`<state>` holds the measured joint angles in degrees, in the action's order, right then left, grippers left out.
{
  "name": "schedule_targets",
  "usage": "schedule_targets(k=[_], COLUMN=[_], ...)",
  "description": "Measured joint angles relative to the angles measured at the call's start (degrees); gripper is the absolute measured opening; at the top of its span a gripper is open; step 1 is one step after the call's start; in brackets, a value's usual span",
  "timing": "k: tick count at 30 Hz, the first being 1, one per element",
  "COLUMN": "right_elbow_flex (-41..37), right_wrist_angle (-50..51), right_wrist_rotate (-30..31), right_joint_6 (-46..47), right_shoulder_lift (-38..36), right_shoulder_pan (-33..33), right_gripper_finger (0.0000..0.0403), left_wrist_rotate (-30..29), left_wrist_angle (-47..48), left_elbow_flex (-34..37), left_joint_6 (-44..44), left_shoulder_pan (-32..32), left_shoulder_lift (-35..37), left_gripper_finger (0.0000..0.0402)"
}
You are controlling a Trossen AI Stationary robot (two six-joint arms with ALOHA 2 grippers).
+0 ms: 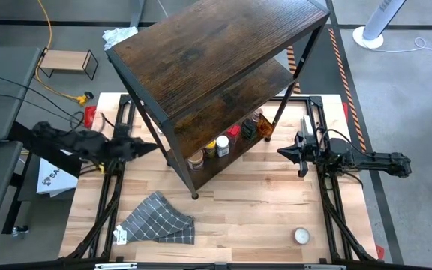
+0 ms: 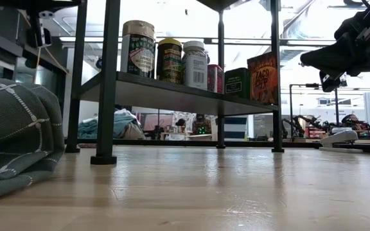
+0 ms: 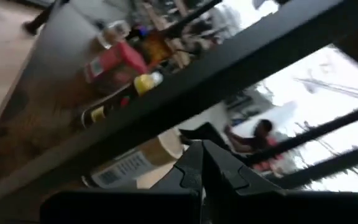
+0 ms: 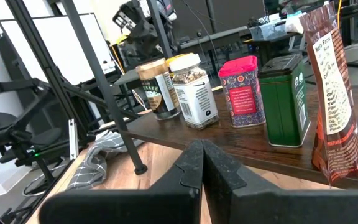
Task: Shelf spices
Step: Adjust the shelf
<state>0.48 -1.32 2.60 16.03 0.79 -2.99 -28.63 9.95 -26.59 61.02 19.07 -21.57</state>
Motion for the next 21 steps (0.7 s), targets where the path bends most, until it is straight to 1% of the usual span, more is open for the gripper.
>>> schedule_targets(k=[3, 5, 10, 13, 16, 18, 21], right_elbow_flex=[0.0, 0.0, 0.0, 0.0, 0.0, 0.0, 0.0], right_wrist_angle=[0.0, 0.0, 0.0, 0.0, 0.0, 0.0, 0.0], right_wrist_rotate=[0.0, 0.0, 0.0, 0.0, 0.0, 0.0, 0.0], right_joint_6=[0.0, 0.0, 0.0, 0.0, 0.0, 0.0, 0.0], right_shoulder_lift=[0.0, 0.0, 0.0, 0.0, 0.0, 0.0, 0.0], right_shoulder_pan=[0.0, 0.0, 0.0, 0.0, 0.0, 0.0, 0.0], right_gripper_finger=[0.0000, 0.0000, 0.0000, 0.0000, 0.0000, 0.0000, 0.0000], left_wrist_rotate=[-7.1, -13.7, -34.6, -44.6, -50.5, -52.5, -54.5], left_wrist_angle=[-0.6, -0.9, -0.8, -0.8, -0.8, -0.9, -0.6], left_elbow_flex=[-2.8, -4.9, -8.7, -10.1, -10.8, -10.8, -10.8], left_joint_6=[4.9, 8.3, 17.6, 22.6, 25.5, 26.8, 26.1], left_shoulder_pan=[4.0, 6.4, 10.7, 12.3, 12.6, 12.1, 10.2], left_shoulder_lift=[-9.1, -14.7, -24.8, -29.4, -32.2, -32.9, -32.5], left_gripper_finger=[0.0000, 0.0000, 0.0000, 0.0000, 0.0000, 0.0000, 0.0000])
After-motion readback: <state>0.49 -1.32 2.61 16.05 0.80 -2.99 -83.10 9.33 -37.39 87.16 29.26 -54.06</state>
